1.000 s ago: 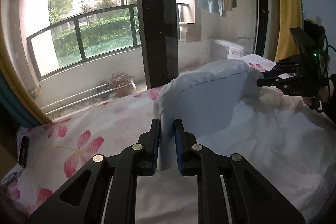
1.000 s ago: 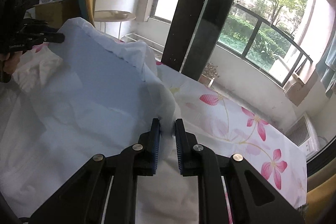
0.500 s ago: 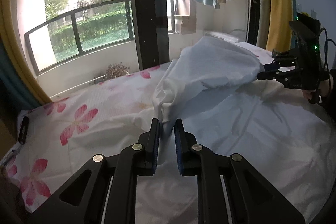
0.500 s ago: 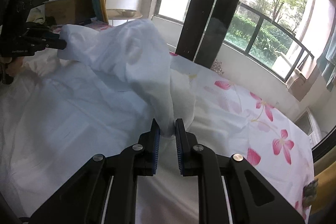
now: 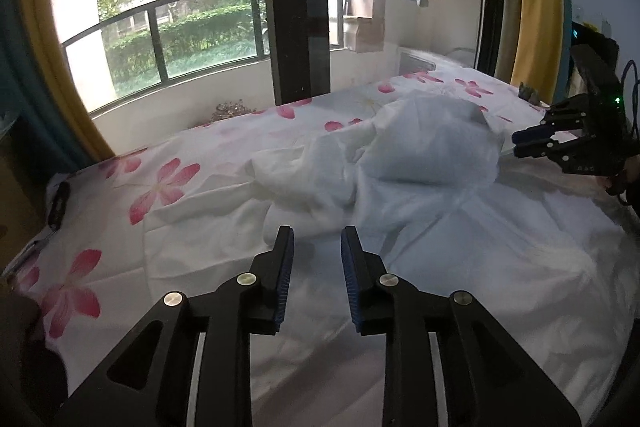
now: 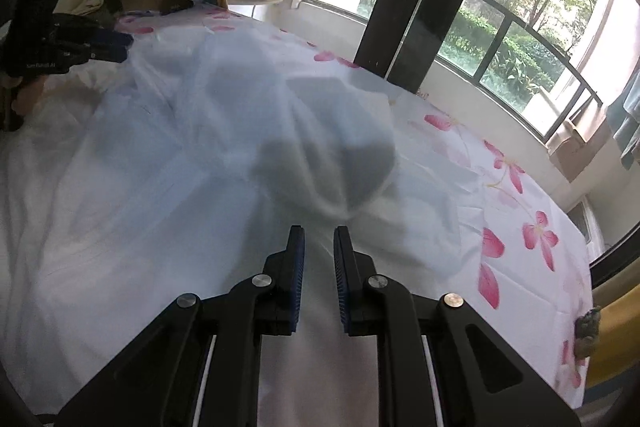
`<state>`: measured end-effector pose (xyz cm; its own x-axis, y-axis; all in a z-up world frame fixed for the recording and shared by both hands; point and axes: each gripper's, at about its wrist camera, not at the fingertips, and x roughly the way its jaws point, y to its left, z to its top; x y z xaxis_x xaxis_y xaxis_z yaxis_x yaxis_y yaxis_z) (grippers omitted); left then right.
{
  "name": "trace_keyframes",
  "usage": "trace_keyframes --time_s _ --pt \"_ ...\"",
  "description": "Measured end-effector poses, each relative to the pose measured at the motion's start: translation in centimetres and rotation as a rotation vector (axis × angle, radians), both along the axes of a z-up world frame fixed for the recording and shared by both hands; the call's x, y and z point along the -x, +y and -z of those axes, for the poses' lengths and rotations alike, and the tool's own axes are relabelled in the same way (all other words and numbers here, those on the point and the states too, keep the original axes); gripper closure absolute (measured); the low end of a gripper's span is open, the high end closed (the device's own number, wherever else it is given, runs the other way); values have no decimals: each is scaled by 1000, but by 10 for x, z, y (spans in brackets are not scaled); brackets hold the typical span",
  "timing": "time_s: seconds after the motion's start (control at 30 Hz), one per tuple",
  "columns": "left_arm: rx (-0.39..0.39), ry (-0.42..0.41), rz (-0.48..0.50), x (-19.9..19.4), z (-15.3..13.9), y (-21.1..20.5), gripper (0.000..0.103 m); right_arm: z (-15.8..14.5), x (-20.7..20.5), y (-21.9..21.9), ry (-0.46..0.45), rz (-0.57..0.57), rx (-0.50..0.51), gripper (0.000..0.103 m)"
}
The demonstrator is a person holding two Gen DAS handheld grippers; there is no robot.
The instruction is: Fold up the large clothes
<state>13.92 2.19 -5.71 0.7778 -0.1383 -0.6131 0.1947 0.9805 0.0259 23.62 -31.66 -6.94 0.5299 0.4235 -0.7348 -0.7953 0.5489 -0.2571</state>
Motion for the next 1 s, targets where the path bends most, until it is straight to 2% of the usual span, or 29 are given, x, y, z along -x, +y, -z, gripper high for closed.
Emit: trace_keyframes --time_s 0.1,0.17,0.23,0.3,0.53,0.67,0.73,0.8,1.0 --pt "20 -2 -11 7 -2 4 68 -18 7 0 6 -21 -55 86" --pt "40 1 -15 10 -2 6 68 -27 6 8 13 -34 -88 77" --pt "65 2 -22 11 -3 9 68 -33 8 25 18 -65 -116 61" --pt "80 2 -29 12 -2 10 68 -35 8 44 22 -102 -144 54" --pt "125 1 -41 10 -3 10 68 -19 -9 114 99 -145 -196 53" --pt "150 19 -46 4 0 11 68 -4 -14 136 144 -126 -181 54" --pt "149 32 -48 2 3 11 68 7 -17 140 167 -113 -140 65" --pt "153 46 -49 -1 6 12 68 19 -19 139 194 -94 -106 69" --pt "169 89 -73 -7 17 15 68 26 -17 111 204 -45 -87 71"
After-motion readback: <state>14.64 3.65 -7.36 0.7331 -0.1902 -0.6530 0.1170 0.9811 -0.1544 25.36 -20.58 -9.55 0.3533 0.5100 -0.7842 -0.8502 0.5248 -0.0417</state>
